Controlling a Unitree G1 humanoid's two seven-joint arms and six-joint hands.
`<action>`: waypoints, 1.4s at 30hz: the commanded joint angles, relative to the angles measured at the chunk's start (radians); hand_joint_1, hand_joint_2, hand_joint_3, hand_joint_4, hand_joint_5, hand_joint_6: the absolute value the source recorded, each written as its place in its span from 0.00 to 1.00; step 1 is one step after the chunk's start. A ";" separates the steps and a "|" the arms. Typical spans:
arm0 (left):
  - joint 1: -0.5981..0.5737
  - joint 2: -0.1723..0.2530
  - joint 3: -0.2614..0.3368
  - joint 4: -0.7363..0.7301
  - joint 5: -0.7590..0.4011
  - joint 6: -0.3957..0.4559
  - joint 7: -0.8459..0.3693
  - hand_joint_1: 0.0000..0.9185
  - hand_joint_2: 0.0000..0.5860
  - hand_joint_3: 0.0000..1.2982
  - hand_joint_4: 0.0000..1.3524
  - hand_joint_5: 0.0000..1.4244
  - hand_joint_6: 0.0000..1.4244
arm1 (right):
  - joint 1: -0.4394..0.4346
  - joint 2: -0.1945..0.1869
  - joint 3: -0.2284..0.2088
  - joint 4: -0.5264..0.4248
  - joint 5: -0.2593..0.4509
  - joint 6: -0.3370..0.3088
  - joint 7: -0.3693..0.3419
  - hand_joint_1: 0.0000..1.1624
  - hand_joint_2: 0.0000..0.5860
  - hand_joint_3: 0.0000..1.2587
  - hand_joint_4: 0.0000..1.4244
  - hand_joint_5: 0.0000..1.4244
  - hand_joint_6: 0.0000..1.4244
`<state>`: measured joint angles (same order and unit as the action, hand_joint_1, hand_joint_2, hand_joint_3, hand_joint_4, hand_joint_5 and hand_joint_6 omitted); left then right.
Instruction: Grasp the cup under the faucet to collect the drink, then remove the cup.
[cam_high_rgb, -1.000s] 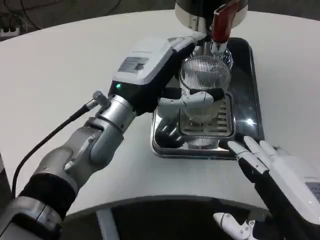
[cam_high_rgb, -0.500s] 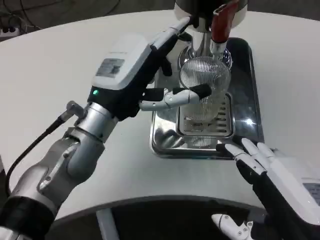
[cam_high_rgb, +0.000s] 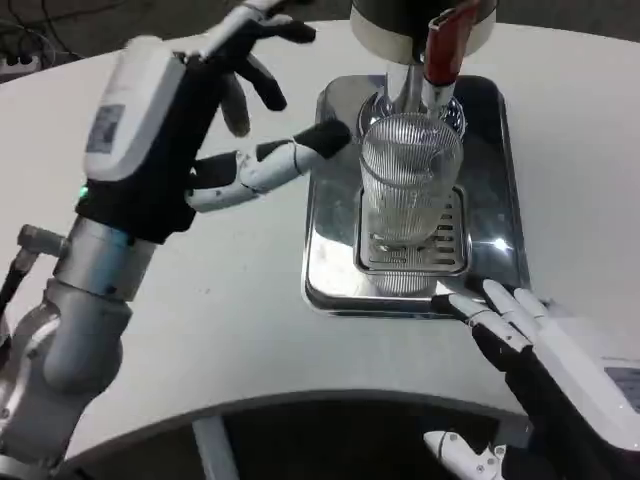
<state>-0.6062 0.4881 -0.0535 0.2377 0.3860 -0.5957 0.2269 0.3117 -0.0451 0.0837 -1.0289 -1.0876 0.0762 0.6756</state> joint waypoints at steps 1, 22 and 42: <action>0.009 -0.004 0.050 -0.055 -0.252 0.033 -0.175 0.02 0.26 0.26 0.26 0.31 0.35 | -0.001 -0.003 0.002 -0.012 0.009 0.008 0.006 0.31 0.64 0.11 0.00 0.00 0.00; -0.312 -0.003 0.103 -0.041 -0.802 0.629 -0.895 0.00 0.25 0.13 0.08 0.16 0.14 | 0.002 0.001 0.013 -0.014 0.004 0.016 -0.007 0.31 0.64 0.10 0.00 0.00 0.00; -0.501 -0.058 0.063 0.152 -0.689 0.684 -0.966 0.00 0.24 0.14 0.08 0.16 0.13 | 0.039 0.012 0.008 -0.018 0.011 -0.002 -0.032 0.31 0.64 0.09 0.00 0.00 0.00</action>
<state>-1.0690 0.4396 0.0254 0.3756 -0.3305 0.0804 -0.7234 0.3339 -0.0394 0.0862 -1.0307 -1.0835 0.0890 0.6595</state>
